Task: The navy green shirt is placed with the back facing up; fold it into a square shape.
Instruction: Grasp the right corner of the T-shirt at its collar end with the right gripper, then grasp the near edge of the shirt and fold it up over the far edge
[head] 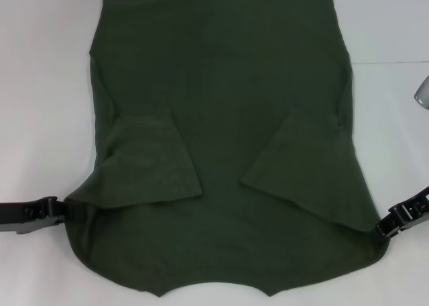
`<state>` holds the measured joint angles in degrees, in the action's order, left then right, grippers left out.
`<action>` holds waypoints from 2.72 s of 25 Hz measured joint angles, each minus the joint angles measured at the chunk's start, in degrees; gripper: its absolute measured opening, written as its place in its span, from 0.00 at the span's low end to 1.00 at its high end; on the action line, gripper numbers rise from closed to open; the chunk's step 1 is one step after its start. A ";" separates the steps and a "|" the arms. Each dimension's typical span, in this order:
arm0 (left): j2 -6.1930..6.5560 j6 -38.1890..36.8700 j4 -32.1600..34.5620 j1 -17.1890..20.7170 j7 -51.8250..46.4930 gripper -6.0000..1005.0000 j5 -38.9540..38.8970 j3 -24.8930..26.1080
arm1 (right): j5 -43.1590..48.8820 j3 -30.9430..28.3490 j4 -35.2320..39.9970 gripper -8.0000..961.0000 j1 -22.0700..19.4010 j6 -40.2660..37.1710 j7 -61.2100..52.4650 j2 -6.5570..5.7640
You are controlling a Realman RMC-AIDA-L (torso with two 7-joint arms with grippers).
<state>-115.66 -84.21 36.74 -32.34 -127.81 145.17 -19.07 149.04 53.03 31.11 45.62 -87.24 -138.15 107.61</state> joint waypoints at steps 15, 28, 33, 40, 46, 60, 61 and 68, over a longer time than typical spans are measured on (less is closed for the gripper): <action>0.00 0.02 -0.09 0.07 0.36 0.03 -0.16 0.00 | 1.19 -0.03 0.59 0.12 -0.29 1.20 2.12 0.66; 0.20 -0.79 -0.08 -0.03 0.59 0.03 -0.15 0.00 | 0.99 -3.83 0.71 0.05 -0.57 0.50 5.21 0.18; 0.68 -4.43 0.79 -0.08 1.98 0.03 -0.17 0.34 | 0.98 -6.03 1.43 0.05 -0.56 -0.83 7.46 -0.38; 2.07 -11.66 2.45 -0.44 3.38 0.03 -0.21 2.16 | 0.98 -11.65 3.53 0.05 -1.34 -5.90 12.99 -1.63; 2.94 -17.10 3.65 -1.13 3.73 0.03 0.25 2.05 | 0.98 -14.95 5.63 0.05 -2.78 -9.26 16.81 -2.28; 5.06 -26.83 6.70 -2.63 4.38 0.03 3.46 1.70 | 0.89 -21.54 10.73 0.08 -6.77 -19.12 26.46 -3.26; 5.20 -27.37 6.72 -2.89 4.47 0.03 3.80 1.68 | 0.89 -22.10 11.02 0.08 -7.15 -19.82 27.08 -3.34; 6.10 -28.26 6.95 -4.40 4.88 0.03 3.81 3.34 | -1.51 -27.72 11.64 0.09 -8.08 -18.75 28.81 -3.90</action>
<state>-109.56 -112.48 43.70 -36.75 -122.93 148.98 -15.74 147.53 25.31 42.75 37.55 -106.00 -109.35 103.71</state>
